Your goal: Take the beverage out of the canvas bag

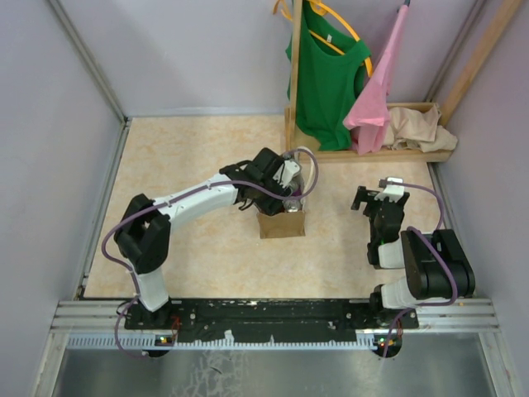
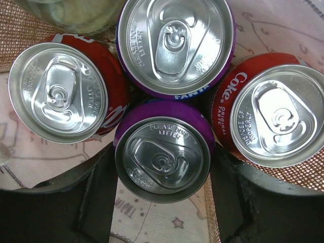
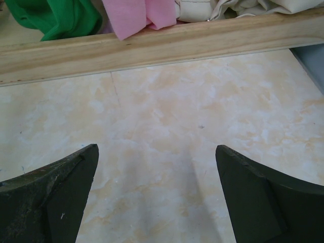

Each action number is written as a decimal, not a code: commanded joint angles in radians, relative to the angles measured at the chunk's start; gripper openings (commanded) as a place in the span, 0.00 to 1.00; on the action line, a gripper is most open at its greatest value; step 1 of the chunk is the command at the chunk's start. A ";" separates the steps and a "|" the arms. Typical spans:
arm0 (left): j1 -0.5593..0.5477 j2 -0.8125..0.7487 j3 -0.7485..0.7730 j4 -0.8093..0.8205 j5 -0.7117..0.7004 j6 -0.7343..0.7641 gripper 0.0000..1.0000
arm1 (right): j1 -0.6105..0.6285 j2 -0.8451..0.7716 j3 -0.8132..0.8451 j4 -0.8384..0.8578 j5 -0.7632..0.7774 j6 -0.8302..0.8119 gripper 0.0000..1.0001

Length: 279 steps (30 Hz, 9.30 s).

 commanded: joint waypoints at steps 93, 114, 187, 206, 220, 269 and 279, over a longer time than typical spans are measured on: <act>0.519 -0.145 -0.158 0.332 -0.103 -0.160 0.00 | -0.002 -0.001 0.022 0.050 0.001 0.001 0.99; 0.519 -0.341 -0.397 0.365 -0.082 -0.209 0.10 | -0.002 -0.001 0.022 0.049 0.001 0.001 0.99; 0.004 -0.238 -0.402 0.574 0.387 0.141 1.00 | -0.002 -0.001 0.022 0.050 0.002 0.001 0.99; -0.028 0.002 -0.029 0.225 0.223 0.021 0.96 | -0.002 -0.001 0.022 0.050 0.002 0.001 0.99; -0.055 -0.008 0.066 0.071 0.222 -0.021 0.84 | -0.002 -0.001 0.021 0.050 0.002 0.001 0.99; -0.090 0.099 0.069 0.131 0.196 0.024 0.89 | -0.002 -0.001 0.022 0.050 0.002 0.002 0.99; -0.089 0.108 0.076 0.121 0.203 0.026 0.54 | -0.002 -0.001 0.021 0.050 0.002 0.001 0.99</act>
